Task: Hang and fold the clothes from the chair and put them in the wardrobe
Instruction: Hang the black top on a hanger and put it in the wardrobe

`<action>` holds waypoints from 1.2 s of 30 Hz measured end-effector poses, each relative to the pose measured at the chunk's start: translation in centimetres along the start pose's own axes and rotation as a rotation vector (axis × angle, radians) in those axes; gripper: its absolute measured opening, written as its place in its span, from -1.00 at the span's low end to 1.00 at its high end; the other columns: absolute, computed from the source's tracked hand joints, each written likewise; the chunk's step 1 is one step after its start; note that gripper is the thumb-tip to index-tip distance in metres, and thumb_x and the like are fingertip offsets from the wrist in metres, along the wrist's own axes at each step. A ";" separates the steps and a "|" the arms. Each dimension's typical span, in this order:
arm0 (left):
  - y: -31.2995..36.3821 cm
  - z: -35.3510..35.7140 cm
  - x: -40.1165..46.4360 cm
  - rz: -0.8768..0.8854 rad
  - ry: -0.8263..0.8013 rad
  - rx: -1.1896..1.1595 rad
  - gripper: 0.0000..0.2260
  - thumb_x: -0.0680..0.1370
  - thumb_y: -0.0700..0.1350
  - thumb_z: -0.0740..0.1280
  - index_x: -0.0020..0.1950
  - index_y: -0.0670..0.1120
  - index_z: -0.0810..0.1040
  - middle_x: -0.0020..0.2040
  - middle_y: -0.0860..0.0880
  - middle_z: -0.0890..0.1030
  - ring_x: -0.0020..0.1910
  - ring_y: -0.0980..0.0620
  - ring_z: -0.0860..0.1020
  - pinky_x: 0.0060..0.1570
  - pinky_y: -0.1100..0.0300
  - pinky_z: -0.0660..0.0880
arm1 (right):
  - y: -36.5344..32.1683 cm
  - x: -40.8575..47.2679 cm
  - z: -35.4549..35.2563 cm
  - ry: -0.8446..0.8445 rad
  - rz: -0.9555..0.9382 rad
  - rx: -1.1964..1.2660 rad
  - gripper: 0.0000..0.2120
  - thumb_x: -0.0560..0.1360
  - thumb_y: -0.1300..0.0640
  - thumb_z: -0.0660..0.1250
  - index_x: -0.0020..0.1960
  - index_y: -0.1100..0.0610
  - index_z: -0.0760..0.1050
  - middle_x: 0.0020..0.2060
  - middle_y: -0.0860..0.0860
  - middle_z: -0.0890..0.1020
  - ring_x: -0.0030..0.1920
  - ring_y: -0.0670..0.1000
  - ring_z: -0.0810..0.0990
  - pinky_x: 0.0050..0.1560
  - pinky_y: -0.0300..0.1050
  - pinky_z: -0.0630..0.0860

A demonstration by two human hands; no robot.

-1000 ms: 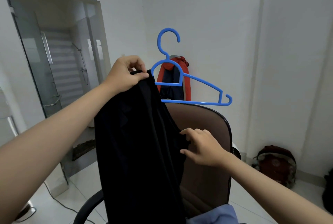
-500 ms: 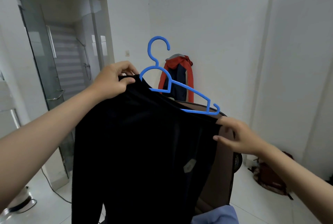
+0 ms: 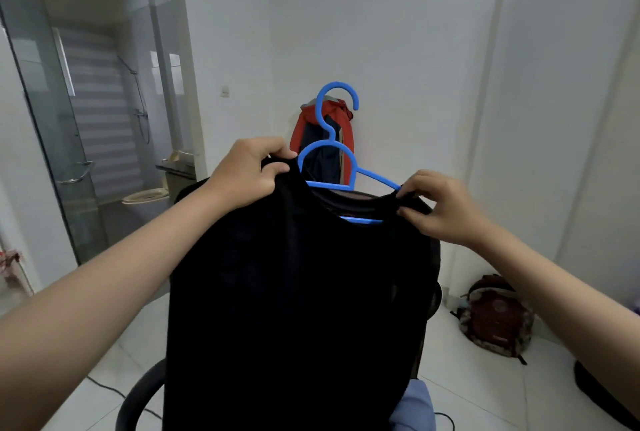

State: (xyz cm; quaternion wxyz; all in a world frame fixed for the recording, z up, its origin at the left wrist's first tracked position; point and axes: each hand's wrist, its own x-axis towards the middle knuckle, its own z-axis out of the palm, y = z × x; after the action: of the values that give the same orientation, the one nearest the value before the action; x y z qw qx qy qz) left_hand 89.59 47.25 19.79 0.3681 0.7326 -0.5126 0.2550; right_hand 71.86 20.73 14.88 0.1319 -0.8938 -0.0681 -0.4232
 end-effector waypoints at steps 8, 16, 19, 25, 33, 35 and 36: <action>1.8 1.0 -0.1 0.017 -0.031 -0.099 -0.81 0.49 -0.33 0.34 0.03 -0.12 0.63 -0.09 0.11 0.61 -0.07 0.30 0.53 0.03 0.51 0.39 | -0.7 1.9 0.3 -0.006 0.128 -0.186 -0.80 0.44 0.09 0.44 0.03 0.15 0.60 -0.34 -0.03 0.48 -0.33 -0.14 0.41 -0.28 -0.40 0.27; -0.7 -0.8 -1.2 -0.026 -0.111 -0.066 -0.77 0.50 -0.30 0.34 -0.04 0.04 0.53 -0.06 0.00 0.61 -0.05 0.14 0.56 0.06 0.24 0.46 | -0.7 3.2 -2.1 -0.099 0.139 -0.361 -0.85 0.50 0.16 0.38 -0.04 0.25 0.60 -0.30 0.00 0.48 -0.30 0.03 0.42 -0.33 -0.36 0.25; -1.4 -1.0 -2.1 -0.054 -0.120 -0.073 -0.78 0.50 -0.32 0.33 -0.03 0.02 0.53 -0.06 -0.02 0.61 -0.05 0.08 0.57 0.05 0.22 0.46 | -1.3 3.3 -2.5 -0.156 0.138 -0.445 -0.85 0.51 0.09 0.36 -0.03 0.16 0.61 -0.25 -0.03 0.51 -0.23 0.05 0.49 -0.38 -0.25 0.27; -2.2 -0.7 -2.5 -0.090 -0.114 -0.082 -0.78 0.49 -0.34 0.30 -0.01 -0.04 0.53 -0.09 0.00 0.59 -0.07 0.02 0.56 0.02 0.16 0.48 | -2.2 4.0 -3.0 -0.203 0.239 -0.398 -0.90 0.48 0.06 0.40 -0.08 0.08 0.62 -0.19 -0.05 0.56 -0.14 0.02 0.55 -0.31 -0.21 0.34; 0.2 -0.7 -1.8 -0.087 -0.076 -0.184 -0.77 0.49 -0.31 0.34 -0.10 0.05 0.53 -0.11 0.06 0.58 -0.12 0.10 0.57 -0.05 0.27 0.48 | -3.2 2.5 -3.7 -0.086 0.280 -0.031 -0.92 0.43 0.17 0.46 -0.08 0.13 0.65 -0.28 -0.14 0.58 -0.26 -0.17 0.55 -0.24 -0.47 0.42; 0.8 -0.8 -1.9 -0.082 -0.091 -0.192 -0.78 0.49 -0.30 0.35 -0.08 0.05 0.53 -0.11 0.06 0.58 -0.13 0.14 0.56 -0.06 0.30 0.47 | -3.2 2.2 -4.2 -0.075 0.271 -0.011 -0.92 0.43 0.18 0.46 -0.08 0.13 0.65 -0.29 -0.14 0.58 -0.26 -0.16 0.55 -0.23 -0.49 0.40; 0.9 -0.9 -2.0 -0.082 -0.097 -0.182 -0.80 0.49 -0.29 0.35 -0.06 0.02 0.53 -0.12 0.06 0.58 -0.13 0.15 0.56 -0.07 0.33 0.46 | -3.2 2.1 -4.4 -0.068 0.272 -0.007 -0.92 0.43 0.18 0.46 -0.08 0.13 0.65 -0.29 -0.13 0.58 -0.25 -0.14 0.55 -0.22 -0.48 0.40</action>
State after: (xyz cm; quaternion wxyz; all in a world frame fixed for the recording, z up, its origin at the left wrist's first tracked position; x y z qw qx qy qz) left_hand 88.04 48.89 19.07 0.4177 0.7280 -0.5207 0.1565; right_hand 69.19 22.49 19.69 0.1827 -0.9090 0.0508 -0.3711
